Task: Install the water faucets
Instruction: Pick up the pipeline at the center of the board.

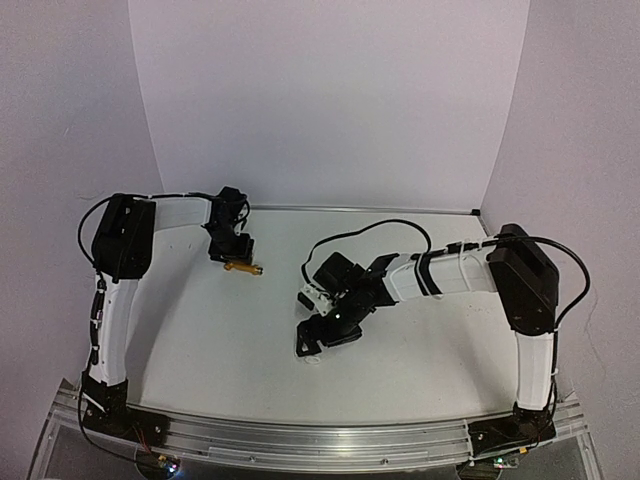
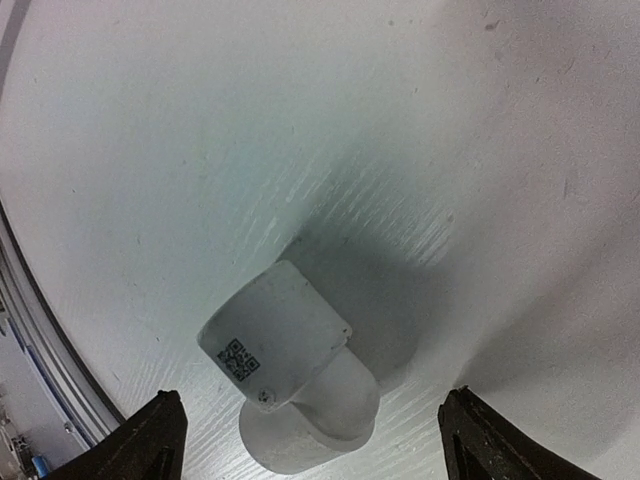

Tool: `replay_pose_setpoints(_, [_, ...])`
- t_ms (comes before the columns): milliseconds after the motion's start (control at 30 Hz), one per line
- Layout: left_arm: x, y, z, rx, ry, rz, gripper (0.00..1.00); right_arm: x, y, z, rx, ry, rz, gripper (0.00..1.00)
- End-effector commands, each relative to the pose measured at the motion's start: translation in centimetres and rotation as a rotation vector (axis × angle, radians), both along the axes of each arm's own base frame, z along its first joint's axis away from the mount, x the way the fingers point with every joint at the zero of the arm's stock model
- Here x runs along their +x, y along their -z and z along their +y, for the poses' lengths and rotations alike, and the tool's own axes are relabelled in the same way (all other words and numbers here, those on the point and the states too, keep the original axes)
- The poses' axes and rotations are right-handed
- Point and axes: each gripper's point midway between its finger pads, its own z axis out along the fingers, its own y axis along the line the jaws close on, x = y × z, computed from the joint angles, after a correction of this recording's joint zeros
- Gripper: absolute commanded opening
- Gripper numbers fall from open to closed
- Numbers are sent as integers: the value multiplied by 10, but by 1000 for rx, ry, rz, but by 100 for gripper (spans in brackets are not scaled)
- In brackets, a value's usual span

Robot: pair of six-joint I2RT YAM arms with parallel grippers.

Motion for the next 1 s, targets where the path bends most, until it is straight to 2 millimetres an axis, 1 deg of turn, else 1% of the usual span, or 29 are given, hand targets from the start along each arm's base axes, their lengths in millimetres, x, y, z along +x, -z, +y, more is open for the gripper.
replay_pose_setpoints(0, [8,0,2,36,-10,-24,61,-1,-7,-15,-109,32,-81,84])
replay_pose_setpoints(100, [8,-2,3,42,-24,-30,53,7,1,-24,-181,64,-120,76])
replay_pose_setpoints(167, [8,-3,3,46,-31,-32,52,14,3,-27,-207,85,-151,74])
replay_pose_setpoints(200, [7,-2,2,50,-31,-33,52,16,3,-26,-209,86,-159,73])
replay_pose_setpoints(267, [6,-2,1,57,-37,-35,55,20,6,-23,-213,89,-165,71])
replay_pose_setpoints(333, [5,1,2,60,-43,-30,65,22,10,-22,-222,91,-169,71])
replay_pose_setpoints(433, [4,-1,3,62,-48,-32,67,21,13,-14,-205,61,-160,76])
replay_pose_setpoints(500, [4,-7,5,65,-54,-43,71,18,13,-8,-175,30,-153,78])
replay_pose_setpoints(567, [4,-19,6,59,-58,-62,76,16,15,-3,-156,2,-158,77])
replay_pose_setpoints(600, [4,-26,6,54,-60,-72,78,17,16,-3,-155,-5,-166,75])
replay_pose_setpoints(700, [1,-54,7,31,-61,-113,82,17,17,4,-129,-45,-178,65])
replay_pose_setpoints(767, [-4,-77,7,11,-62,-147,84,15,18,10,-94,-73,-182,64])
replay_pose_setpoints(833, [-10,-99,8,-15,-61,-175,85,16,19,14,-68,-94,-201,63])
replay_pose_setpoints(867, [-14,-107,9,-28,-61,-185,86,17,19,15,-62,-104,-212,61])
replay_pose_setpoints(933, [-24,-123,7,-72,-54,-195,86,18,22,16,-57,-131,-234,58])
replay_pose_setpoints(967, [-29,-128,4,-100,-45,-192,87,19,22,16,-57,-139,-247,57])
